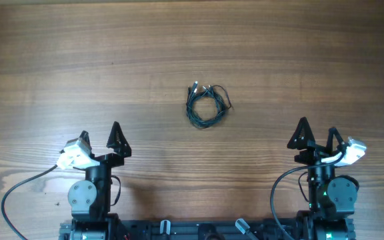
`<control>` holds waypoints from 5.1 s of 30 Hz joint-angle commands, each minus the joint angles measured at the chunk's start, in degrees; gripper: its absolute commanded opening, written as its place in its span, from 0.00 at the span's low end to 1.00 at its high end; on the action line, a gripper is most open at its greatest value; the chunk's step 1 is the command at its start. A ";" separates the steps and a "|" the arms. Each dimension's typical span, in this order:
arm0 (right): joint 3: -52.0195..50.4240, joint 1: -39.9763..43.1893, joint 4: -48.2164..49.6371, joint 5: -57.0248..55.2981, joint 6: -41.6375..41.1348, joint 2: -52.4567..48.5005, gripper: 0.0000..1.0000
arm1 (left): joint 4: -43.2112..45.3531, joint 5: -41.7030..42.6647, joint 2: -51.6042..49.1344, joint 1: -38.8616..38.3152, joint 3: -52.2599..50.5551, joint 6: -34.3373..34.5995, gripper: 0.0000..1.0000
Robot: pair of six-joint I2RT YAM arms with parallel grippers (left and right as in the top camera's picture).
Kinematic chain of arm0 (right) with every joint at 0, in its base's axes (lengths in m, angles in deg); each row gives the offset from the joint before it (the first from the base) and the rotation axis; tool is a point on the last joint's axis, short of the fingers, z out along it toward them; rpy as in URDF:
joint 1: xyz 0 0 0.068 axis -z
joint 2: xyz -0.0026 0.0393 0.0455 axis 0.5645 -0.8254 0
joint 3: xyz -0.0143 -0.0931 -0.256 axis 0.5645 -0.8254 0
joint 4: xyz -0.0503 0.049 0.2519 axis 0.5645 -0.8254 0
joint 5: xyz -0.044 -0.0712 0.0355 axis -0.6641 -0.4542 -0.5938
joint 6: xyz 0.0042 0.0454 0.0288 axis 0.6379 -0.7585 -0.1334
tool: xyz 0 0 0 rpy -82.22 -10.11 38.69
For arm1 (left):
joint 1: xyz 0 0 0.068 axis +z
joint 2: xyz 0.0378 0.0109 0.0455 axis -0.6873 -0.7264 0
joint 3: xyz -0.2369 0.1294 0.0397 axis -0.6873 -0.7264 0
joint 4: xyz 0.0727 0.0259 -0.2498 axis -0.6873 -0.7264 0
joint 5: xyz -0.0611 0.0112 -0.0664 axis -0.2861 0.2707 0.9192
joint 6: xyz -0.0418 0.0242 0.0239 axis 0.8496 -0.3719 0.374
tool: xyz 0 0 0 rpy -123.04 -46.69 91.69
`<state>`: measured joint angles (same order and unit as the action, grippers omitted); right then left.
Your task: Untangle cables
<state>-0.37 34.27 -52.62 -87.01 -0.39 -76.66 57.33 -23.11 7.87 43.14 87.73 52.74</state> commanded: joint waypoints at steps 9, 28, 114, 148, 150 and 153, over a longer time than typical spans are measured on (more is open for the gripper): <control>-0.15 0.07 0.22 -1.20 -0.15 0.52 1.00 | -0.11 0.26 0.46 -0.31 -0.26 -1.09 1.00; -0.15 0.07 0.22 -1.20 -0.15 0.52 1.00 | -0.11 0.26 0.46 -0.31 -0.26 -1.07 1.00; 62.77 -28.22 -23.58 1.79 -22.34 -107.03 0.05 | -79.95 17.46 -71.23 4.87 82.88 -3.85 1.00; 70.10 -28.24 -20.39 56.59 20.98 -70.55 0.04 | -77.33 39.47 -71.25 -0.15 77.46 -27.89 0.77; 70.10 -28.24 -17.33 61.13 20.70 -70.58 0.04 | -74.20 39.50 -71.25 -1.88 74.16 -27.89 0.79; 70.10 -28.24 -15.85 61.35 18.88 -70.58 0.04 | -68.96 39.52 -71.25 -3.96 69.46 -27.87 0.84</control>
<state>68.65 6.05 -69.45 -30.55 19.19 -147.19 -14.80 14.79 -63.37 40.84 160.98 26.64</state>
